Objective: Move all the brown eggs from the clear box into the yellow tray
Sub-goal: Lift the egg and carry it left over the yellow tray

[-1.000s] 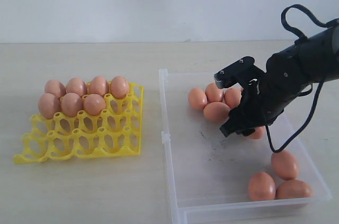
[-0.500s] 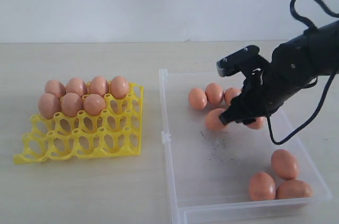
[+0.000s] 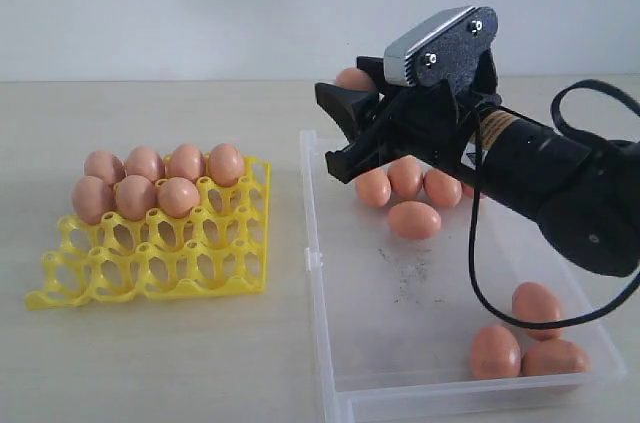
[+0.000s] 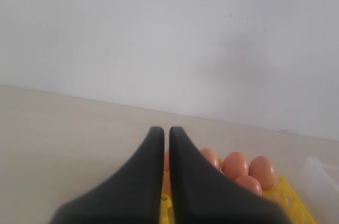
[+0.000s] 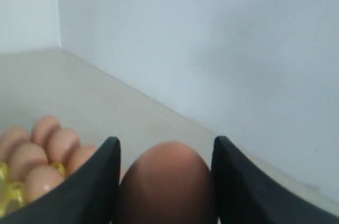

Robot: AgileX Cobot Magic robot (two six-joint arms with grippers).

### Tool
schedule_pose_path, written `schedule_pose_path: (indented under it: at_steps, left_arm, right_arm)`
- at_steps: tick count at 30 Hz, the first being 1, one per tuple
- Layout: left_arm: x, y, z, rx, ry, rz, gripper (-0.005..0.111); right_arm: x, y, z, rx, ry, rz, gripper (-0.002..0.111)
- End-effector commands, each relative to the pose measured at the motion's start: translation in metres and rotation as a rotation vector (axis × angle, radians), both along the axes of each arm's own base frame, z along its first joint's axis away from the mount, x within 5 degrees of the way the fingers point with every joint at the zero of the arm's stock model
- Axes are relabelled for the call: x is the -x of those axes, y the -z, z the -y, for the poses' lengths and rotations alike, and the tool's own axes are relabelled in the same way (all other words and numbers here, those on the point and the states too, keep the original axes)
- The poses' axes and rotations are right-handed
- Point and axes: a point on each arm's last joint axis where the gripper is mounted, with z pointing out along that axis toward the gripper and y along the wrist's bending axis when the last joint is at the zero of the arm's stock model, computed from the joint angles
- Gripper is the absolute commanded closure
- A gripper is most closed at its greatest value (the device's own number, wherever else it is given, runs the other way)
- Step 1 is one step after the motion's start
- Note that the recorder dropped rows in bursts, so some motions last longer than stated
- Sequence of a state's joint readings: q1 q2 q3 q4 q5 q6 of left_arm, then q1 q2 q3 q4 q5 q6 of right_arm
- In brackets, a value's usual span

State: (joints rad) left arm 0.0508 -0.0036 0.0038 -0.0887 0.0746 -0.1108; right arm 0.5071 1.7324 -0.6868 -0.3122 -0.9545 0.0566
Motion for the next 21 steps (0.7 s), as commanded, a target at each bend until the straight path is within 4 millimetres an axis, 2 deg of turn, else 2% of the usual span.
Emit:
schedule_pose_path:
  at_steps: [1, 6, 8, 19, 21]
  left_arm:
    - [0.0, -0.002, 0.0, 0.002, 0.005, 0.006, 0.103]
    - [0.0, -0.002, 0.0, 0.002, 0.005, 0.006, 0.103]
    - [0.0, -0.002, 0.0, 0.002, 0.005, 0.006, 0.103]
    - [0.0, -0.002, 0.0, 0.002, 0.005, 0.006, 0.103]
    - [0.0, -0.002, 0.0, 0.002, 0.005, 0.006, 0.103]
  right_arm:
    - [-0.001, 0.01, -0.014, -0.1, -0.136, 0.07, 0.109]
    - [-0.025, 0.035, -0.052, -0.048, -0.407, 0.101, 0.109]
    - [-0.04, 0.041, -0.063, -0.076, -0.439, 0.078, 0.109]
    - [-0.082, 0.094, -0.089, -0.15, -0.474, -0.039, 0.109]
    - [-0.085, 0.098, -0.092, -0.155, -0.49, -0.049, 0.109]
